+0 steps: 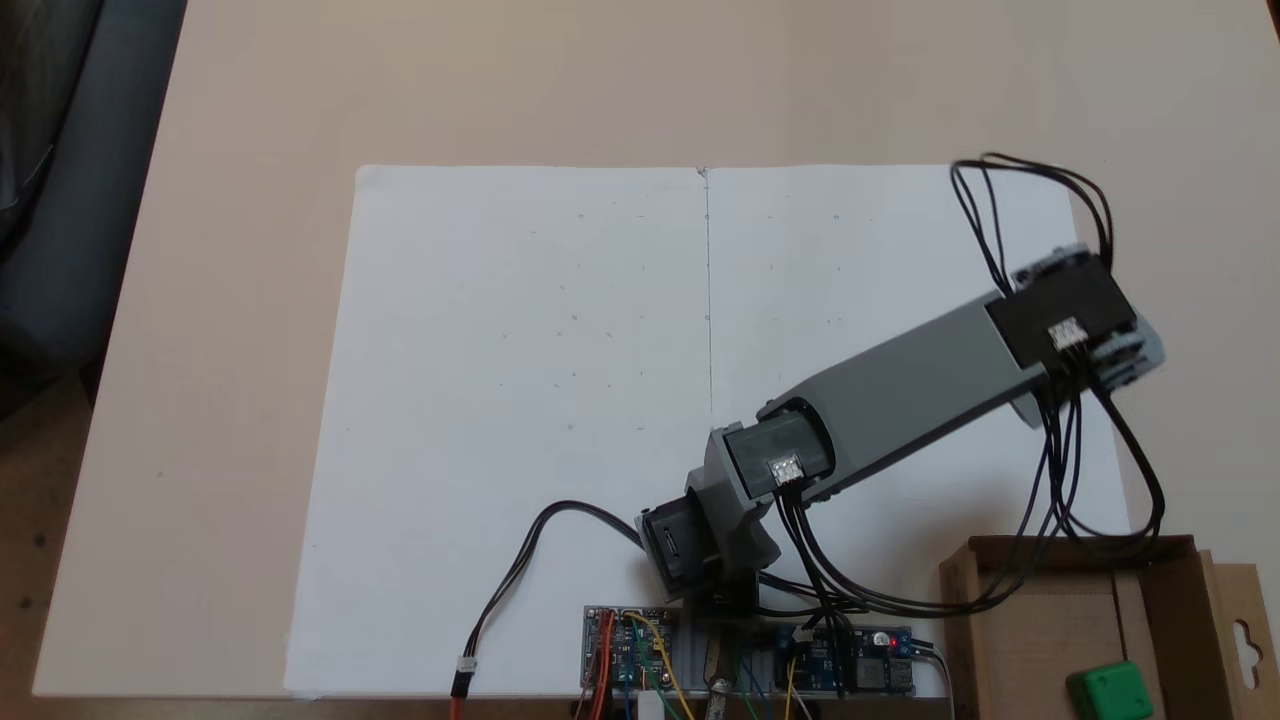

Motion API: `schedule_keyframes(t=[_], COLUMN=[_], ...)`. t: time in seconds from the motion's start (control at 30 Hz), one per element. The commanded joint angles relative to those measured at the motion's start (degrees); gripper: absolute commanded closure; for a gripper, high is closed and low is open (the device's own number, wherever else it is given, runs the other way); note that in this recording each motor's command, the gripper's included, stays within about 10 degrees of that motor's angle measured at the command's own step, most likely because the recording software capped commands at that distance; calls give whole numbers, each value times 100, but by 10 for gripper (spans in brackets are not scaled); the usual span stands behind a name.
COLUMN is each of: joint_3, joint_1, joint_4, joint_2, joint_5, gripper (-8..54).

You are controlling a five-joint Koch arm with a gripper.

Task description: Grasp a green dice and put it in the bin.

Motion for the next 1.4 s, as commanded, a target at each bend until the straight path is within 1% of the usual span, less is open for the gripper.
schedule_keyframes(t=[0.0, 0.1, 0.43, 0.57, 0.73, 0.93, 1.03, 1.2, 1.37], joint_3=[-97, -88, -88, -79, 246, 1468, 2092, 2944, 3437], joint_1=[-475, -1222, -4157, -5001, -5546, -5889, -6029, -6179, -6205], joint_4=[-167, -158, -316, -545, -1389, -2872, -3628, -4814, -5948], joint_2=[272, 272, 334, 308, 264, 334, 387, 756, 1274], joint_5=[712, 914, 888, 896, 896, 853, 606, 527, 554], gripper=[34, 34, 22, 22, 15, 16, 16, 18, 17])
